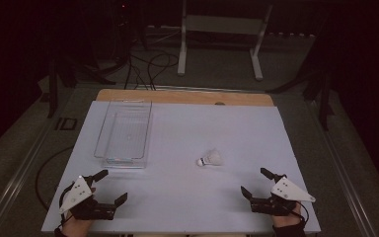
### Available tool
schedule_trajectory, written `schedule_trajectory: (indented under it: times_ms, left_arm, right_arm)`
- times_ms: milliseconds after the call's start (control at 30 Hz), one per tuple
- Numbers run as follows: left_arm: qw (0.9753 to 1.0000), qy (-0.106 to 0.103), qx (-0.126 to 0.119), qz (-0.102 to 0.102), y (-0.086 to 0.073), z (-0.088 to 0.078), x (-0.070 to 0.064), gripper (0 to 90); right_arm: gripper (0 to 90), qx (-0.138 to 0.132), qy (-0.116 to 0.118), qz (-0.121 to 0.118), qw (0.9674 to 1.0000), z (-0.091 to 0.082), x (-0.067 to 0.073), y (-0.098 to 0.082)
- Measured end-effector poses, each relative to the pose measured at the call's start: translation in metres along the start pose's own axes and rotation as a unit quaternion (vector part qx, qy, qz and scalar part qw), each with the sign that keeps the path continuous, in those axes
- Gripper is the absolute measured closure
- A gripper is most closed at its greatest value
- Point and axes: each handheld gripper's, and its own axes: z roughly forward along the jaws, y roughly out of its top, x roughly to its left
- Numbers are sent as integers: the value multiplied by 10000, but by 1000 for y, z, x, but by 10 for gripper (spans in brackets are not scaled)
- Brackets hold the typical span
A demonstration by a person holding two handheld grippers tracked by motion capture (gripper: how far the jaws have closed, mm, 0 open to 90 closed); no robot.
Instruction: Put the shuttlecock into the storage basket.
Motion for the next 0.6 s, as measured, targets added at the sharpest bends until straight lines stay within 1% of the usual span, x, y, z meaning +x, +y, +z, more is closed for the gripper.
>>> schedule_trajectory:
  times_ms: [33, 67, 100, 200, 233, 300, 367, 400, 467, 500, 600]
  left_arm:
    - [10000, 13, -15, 36, 0, 1, 0, 0]
    - [10000, 13, -15, 36, 0, 1, 0, 0]
    - [10000, 9, -8, 28, 0, 1, 0, 0]
    - [10000, -6, -49, 55, -1, 1, 0, 0]
    - [10000, -18, -65, 61, -1, 1, 0, 0]
    - [10000, -24, -60, 74, -1, 1, 0, 0]
    - [10000, -18, -26, 87, -1, 1, 0, 0]
    - [10000, -22, -8, 76, -1, 2, 0, 0]
    - [10000, -18, 23, 57, -1, 2, 0, 0]
    - [10000, -23, 37, 40, -1, 2, 0, 0]
    - [10000, 15, 70, 3, 0, 1, 1, 0]
  right_arm:
    - [96, -8, -4, 15, 10000, 0, 0, 0]
    - [96, -11, -39, -3, 10000, -1, 0, 0]
    - [96, -30, -9, 19, 10000, -1, 0, 0]
    - [96, -31, -65, -5, 10000, -1, 0, 0]
    - [96, -49, -44, 4, 10000, -1, 0, 0]
    - [96, -44, -86, -13, 10000, -1, 0, 0]
    - [96, -46, -73, 11, 10000, -1, 0, 0]
    - [96, -19, -102, 6, 9999, -1, 0, 0]
    - [96, -18, -66, 14, 10000, 0, 0, 0]
    - [96, 2, -116, -3, 9999, 0, 0, 0]
    - [96, 7, -111, 1, 9999, 0, 0, 0]
